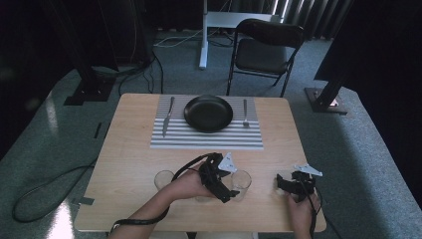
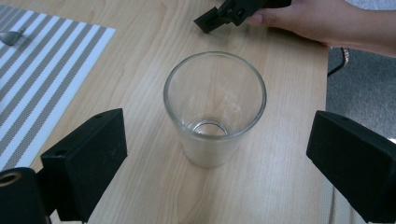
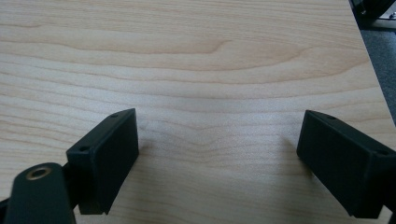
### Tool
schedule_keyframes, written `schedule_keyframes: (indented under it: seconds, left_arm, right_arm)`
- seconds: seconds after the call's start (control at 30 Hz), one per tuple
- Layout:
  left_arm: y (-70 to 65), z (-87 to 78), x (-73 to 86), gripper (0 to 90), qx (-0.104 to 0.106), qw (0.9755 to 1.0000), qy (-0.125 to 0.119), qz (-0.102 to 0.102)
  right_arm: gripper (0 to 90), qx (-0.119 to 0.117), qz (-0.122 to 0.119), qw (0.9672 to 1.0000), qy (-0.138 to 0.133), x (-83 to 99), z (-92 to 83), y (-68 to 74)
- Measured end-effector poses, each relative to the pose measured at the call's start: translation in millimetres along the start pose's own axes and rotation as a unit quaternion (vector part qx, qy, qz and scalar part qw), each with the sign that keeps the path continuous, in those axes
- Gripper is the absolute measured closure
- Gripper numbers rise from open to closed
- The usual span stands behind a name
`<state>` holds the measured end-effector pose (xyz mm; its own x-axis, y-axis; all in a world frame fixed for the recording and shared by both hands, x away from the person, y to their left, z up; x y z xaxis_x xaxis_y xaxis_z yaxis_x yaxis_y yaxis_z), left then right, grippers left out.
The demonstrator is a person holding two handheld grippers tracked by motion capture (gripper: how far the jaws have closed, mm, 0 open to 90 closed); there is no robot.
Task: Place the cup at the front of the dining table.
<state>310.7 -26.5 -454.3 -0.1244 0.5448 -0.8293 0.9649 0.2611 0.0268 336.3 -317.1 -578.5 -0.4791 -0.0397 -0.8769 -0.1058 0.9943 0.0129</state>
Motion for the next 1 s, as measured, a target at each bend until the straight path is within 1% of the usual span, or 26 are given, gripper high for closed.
schedule_keyframes:
  seconds: [0.03, 0.07, 0.13, 0.17, 0.2, 0.23, 0.27, 0.3, 0.37, 0.4, 0.43, 0.5, 0.53, 0.6, 0.67, 0.7, 0.73, 0.77, 0.8, 0.87, 0.9, 1.0]
  left_arm:
    - [0.0, 2.5, -0.9, 5.5, -0.005, 1.0000, 0.006, 0.002]
    - [-0.3, 4.2, -1.5, 5.4, 0.000, 0.9999, 0.011, 0.000]
    - [-0.5, 7.4, -2.6, 5.4, -0.005, 0.9998, 0.018, 0.000]
    - [-1.1, 9.3, -3.2, 5.5, -0.002, 0.9997, 0.024, 0.001]
    - [-1.1, 11.0, -3.7, 5.4, -0.006, 0.9995, 0.029, 0.003]
    - [-1.3, 12.4, -4.0, 5.5, -0.007, 0.9995, 0.032, 0.003]
    - [-1.9, 14.2, -4.4, 5.5, -0.003, 0.9994, 0.036, 0.002]
    - [-2.2, 16.0, -4.8, 5.4, -0.007, 0.9992, 0.039, 0.002]
    - [-3.2, 20.0, -5.9, 5.4, -0.007, 0.9990, 0.045, 0.001]
    - [-2.9, 21.7, -6.4, 5.5, -0.012, 0.9988, 0.046, -0.001]
    - [-2.9, 23.2, -6.6, 5.5, -0.010, 0.9987, 0.050, -0.003]
    - [-3.0, 25.0, -6.6, 5.5, -0.013, 0.9985, 0.053, -0.003]
    - [-2.9, 27.5, -6.4, 5.5, -0.010, 0.9981, 0.060, -0.004]
    - [-2.9, 30.0, -6.6, 5.5, -0.009, 0.9979, 0.064, -0.009]
    - [-1.9, 32.7, -6.9, 5.5, -0.015, 0.9972, 0.073, -0.008]
    - [-2.1, 34.5, -7.1, 5.4, -0.014, 0.9969, 0.077, -0.010]
    - [-1.8, 35.6, -7.5, 5.5, -0.014, 0.9965, 0.082, -0.007]
    - [-1.8, 37.2, -8.0, 5.5, -0.016, 0.9963, 0.084, -0.009]
    - [-2.7, 38.6, -8.6, 5.4, -0.010, 0.9962, 0.086, -0.009]
    - [-3.7, 42.1, -9.9, 5.5, -0.012, 0.9961, 0.087, -0.009]
    - [-4.5, 43.4, -10.5, 5.5, -0.010, 0.9959, 0.090, -0.007]
    - [-5.0, 47.5, -11.0, 5.5, -0.011, 0.9945, 0.104, -0.003]
  right_arm:
    - [12.2, 0.000, 0.000, 1.0000, 0.000, 0.0, 0.0, 0.0]
    - [12.2, 0.000, 0.000, 1.0000, 0.000, 0.0, 0.0, 0.0]
    - [12.1, 0.000, 0.000, 1.0000, 0.000, 0.0, 0.0, 0.0]
    - [12.2, 0.000, 0.000, 1.0000, 0.000, 0.0, 0.0, 0.0]
    - [12.2, 0.000, 0.000, 1.0000, 0.000, 0.0, 0.0, 0.0]
    - [12.2, 0.000, 0.000, 1.0000, 0.000, 0.0, 0.0, 0.0]
    - [12.2, 0.000, 0.000, 1.0000, 0.000, 0.0, 0.0, 0.0]
    - [12.2, 0.000, 0.000, 1.0000, 0.000, 0.0, 0.0, 0.0]
    - [12.2, 0.000, 0.000, 1.0000, 0.000, 0.0, 0.0, 0.0]
    - [12.2, 0.000, 0.000, 1.0000, 0.000, 0.0, 0.0, 0.0]
    - [12.2, 0.000, 0.000, 1.0000, 0.000, 0.0, 0.0, 0.0]
    - [12.2, 0.000, 0.000, 1.0000, 0.000, 0.0, 0.0, 0.0]
    - [12.2, 0.000, 0.000, 1.0000, 0.000, 0.0, 0.0, 0.0]
    - [12.2, 0.000, 0.000, 1.0000, 0.000, 0.0, 0.0, 0.0]
    - [12.2, 0.000, 0.000, 1.0000, 0.000, 0.0, 0.0, 0.0]
    - [12.2, 0.000, 0.000, 1.0000, 0.000, 0.0, 0.0, 0.0]
    - [12.2, 0.000, 0.000, 1.0000, 0.000, 0.0, 0.0, 0.0]
    - [12.2, 0.000, 0.000, 1.0000, 0.000, 0.0, 0.0, 0.0]
    - [12.2, 0.000, 0.000, 1.0000, 0.000, 0.0, 0.0, 0.0]
    - [12.2, 0.000, 0.000, 1.0000, 0.000, 0.0, 0.0, 0.0]
    - [12.2, 0.000, 0.000, 1.0000, 0.000, 0.0, 0.0, 0.0]
    - [12.2, 0.000, 0.000, 1.0000, 0.000, 0.0, 0.0, 0.0]
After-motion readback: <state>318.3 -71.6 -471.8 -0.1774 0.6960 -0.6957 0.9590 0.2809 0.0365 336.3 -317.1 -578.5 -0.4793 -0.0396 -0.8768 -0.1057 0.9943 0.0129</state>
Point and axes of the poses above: each handheld gripper's, and its own axes: z roughly forward along the jaws, x roughly out of its underside, y roughly to its left, the point moved 4 cm from there along z, roughly forward along the jaws, and after that the axes turned 15 degrees about -y, right-handed, at the moved point
